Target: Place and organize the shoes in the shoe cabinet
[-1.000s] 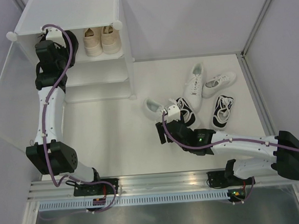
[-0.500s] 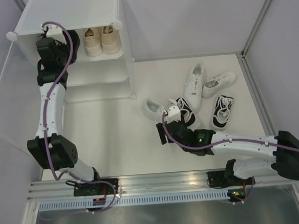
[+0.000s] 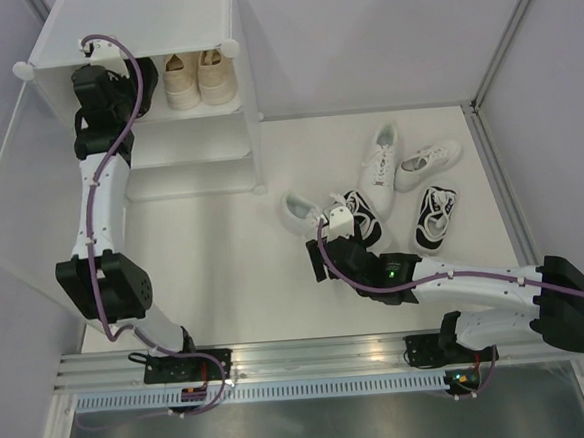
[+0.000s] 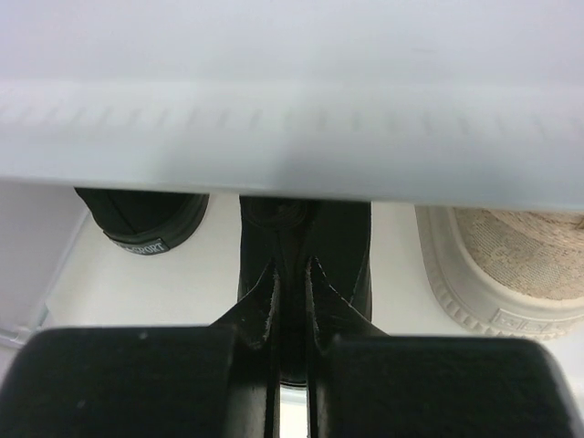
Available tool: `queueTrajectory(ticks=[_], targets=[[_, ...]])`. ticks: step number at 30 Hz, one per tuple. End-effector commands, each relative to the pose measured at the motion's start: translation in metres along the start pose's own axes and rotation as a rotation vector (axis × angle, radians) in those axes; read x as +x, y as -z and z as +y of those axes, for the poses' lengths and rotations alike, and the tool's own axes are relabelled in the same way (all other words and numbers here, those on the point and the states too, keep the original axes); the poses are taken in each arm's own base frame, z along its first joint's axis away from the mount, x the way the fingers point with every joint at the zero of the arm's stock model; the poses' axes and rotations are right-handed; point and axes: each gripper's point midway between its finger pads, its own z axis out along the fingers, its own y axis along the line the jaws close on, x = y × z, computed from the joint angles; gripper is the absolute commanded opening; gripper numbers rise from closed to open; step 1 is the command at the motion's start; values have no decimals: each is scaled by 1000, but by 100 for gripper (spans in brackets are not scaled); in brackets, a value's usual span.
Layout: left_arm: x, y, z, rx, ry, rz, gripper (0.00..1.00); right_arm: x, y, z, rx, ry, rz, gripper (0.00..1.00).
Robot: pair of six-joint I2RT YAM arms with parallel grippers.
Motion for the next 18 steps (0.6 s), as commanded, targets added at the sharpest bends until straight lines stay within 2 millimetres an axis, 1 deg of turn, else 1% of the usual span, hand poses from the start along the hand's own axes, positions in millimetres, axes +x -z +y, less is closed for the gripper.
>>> queueTrajectory(ticks=[1,2,3,5,8,9,11,12,13,14,15,16,17,18], targets=[[-54,-20,30,-119,51,-239,2,-6,3,-4,12,-7,-31,79],[-51,-22,30,-119,65,-234,2,-5,2,-3,12,-8,-29,79],[-56,-24,30,-118,73,-260,2,-5,2,-4,14,-6,-28,79],[-53,-28,30,-121,85,-260,2,-4,1,-4,15,-5,-25,79],[-49,-35,33,-137,92,-257,7,-3,1,-3,11,-9,-24,79],[-48,-36,33,-136,95,-255,15,-2,1,-4,14,-6,-21,79],[-43,-38,32,-136,100,-240,25,-1,0,-4,17,-6,-20,79],[-40,-38,33,-138,98,-231,32,-1,1,-4,15,-8,-20,79],[-34,-38,32,-137,97,-219,36,0,0,-5,18,-4,-17,79],[-36,-34,34,-143,97,-221,39,1,0,-5,19,-2,-15,79],[-31,-32,33,-143,98,-209,48,1,0,-5,17,-5,-16,79],[-30,-30,33,-146,96,-207,51,1,0,-5,17,-6,-15,79],[-36,-21,35,-151,98,-218,55,1,0,-4,16,-5,-15,79],[-34,-19,34,-149,97,-210,62,1,0,-4,16,-7,-14,79]])
